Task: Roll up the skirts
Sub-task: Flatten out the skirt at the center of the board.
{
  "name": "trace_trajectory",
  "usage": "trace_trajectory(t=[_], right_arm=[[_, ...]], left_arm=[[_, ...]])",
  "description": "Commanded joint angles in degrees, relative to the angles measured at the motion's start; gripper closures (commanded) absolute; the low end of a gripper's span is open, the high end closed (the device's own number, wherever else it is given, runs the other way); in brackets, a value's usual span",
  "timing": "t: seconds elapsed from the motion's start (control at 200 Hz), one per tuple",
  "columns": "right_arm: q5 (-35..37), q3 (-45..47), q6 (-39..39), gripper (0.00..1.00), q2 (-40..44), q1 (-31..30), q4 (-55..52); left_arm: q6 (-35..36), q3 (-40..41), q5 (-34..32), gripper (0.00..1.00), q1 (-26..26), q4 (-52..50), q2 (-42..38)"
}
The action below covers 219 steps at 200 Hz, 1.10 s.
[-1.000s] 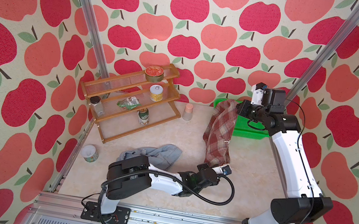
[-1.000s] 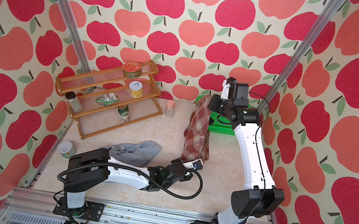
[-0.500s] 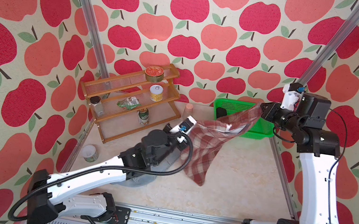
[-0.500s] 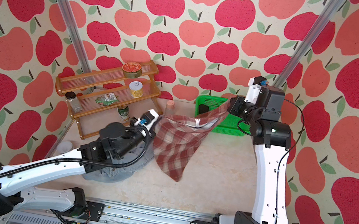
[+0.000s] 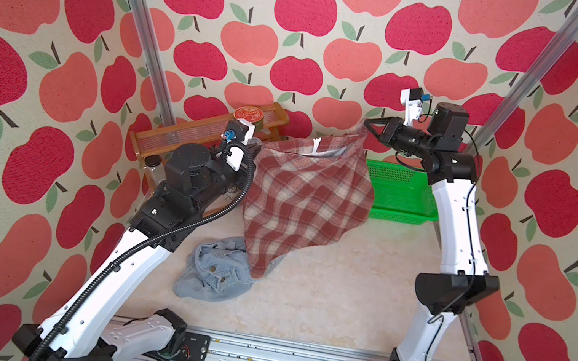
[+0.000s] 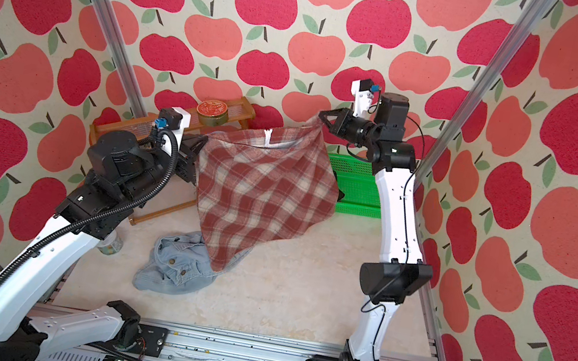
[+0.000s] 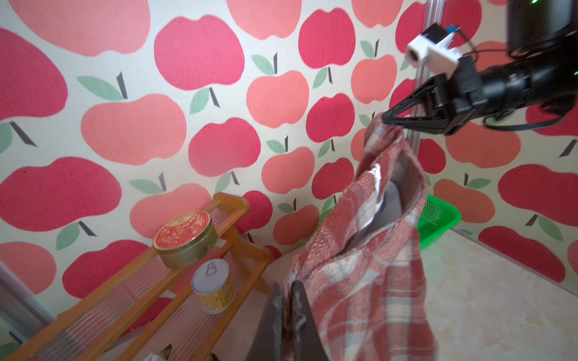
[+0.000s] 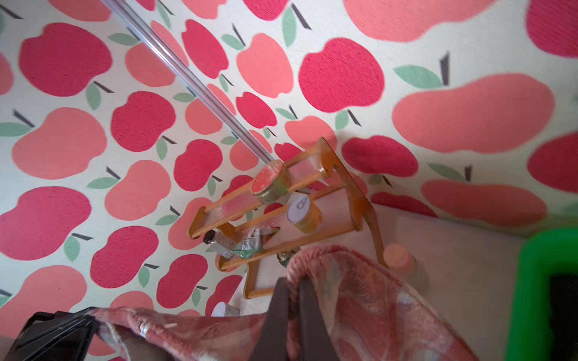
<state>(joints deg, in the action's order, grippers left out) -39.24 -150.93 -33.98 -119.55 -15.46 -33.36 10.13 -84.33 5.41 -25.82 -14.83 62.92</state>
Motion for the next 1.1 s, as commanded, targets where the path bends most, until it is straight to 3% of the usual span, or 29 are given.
trace_trajectory(t=[0.0,0.06,0.125,0.235,0.355,0.435,0.505,0.575,0.6,0.66,0.705,0.77,0.87,1.09], right_arm=[[-6.3,-14.6,-10.3,1.0,-3.8,1.0,6.6],[-7.5,-13.0,-12.3,1.0,-3.4,2.2,8.4],[-8.0,-6.2,-8.2,1.0,0.4,3.0,6.1],[-4.4,19.9,-0.6,1.0,14.2,4.5,6.8],[0.1,48.3,3.4,1.0,26.6,10.6,8.1],[5.6,61.2,8.1,1.0,29.8,14.2,5.3],[8.5,69.3,10.6,1.0,29.4,16.6,4.7],[10.8,73.3,12.6,0.99,27.1,18.8,4.2],[11.5,73.7,13.1,0.88,26.0,19.3,4.0],[12.6,73.1,13.7,0.48,23.3,20.6,2.5],[12.9,71.8,13.4,0.38,21.8,21.2,1.4],[13.3,70.4,12.6,0.32,21.4,21.7,1.0],[14.1,68.4,12.3,0.29,23.1,21.6,0.0],[15.3,70.4,12.1,0.28,30.6,20.6,-2.4]], left_arm=[[5.0,-9.3,6.5,1.0,-1.1,-6.4,0.8],[8.0,-12.7,7.4,1.0,-4.3,-9.9,1.5],[12.3,-13.0,5.8,1.0,-11.8,-12.6,1.5],[18.0,-5.1,0.2,1.0,-27.8,-11.1,1.6],[11.3,8.1,1.9,1.0,-35.4,0.7,5.3],[5.6,15.4,5.2,1.0,-37.7,11.2,11.7],[2.6,16.8,6.1,1.0,-40.6,16.7,20.6],[0.7,15.5,7.7,1.0,-43.0,21.1,30.4],[-0.3,14.5,8.4,1.0,-43.5,22.5,33.4],[-2.6,11.3,9.5,0.78,-44.3,24.7,40.9],[-4.4,9.1,11.4,0.67,-44.3,26.5,44.9],[-6.5,7.9,11.8,0.44,-44.0,30.3,47.6],[-8.2,7.3,13.0,0.26,-42.7,32.5,46.9],[-10.6,14.3,11.2,0.2,-39.1,30.2,34.1]])
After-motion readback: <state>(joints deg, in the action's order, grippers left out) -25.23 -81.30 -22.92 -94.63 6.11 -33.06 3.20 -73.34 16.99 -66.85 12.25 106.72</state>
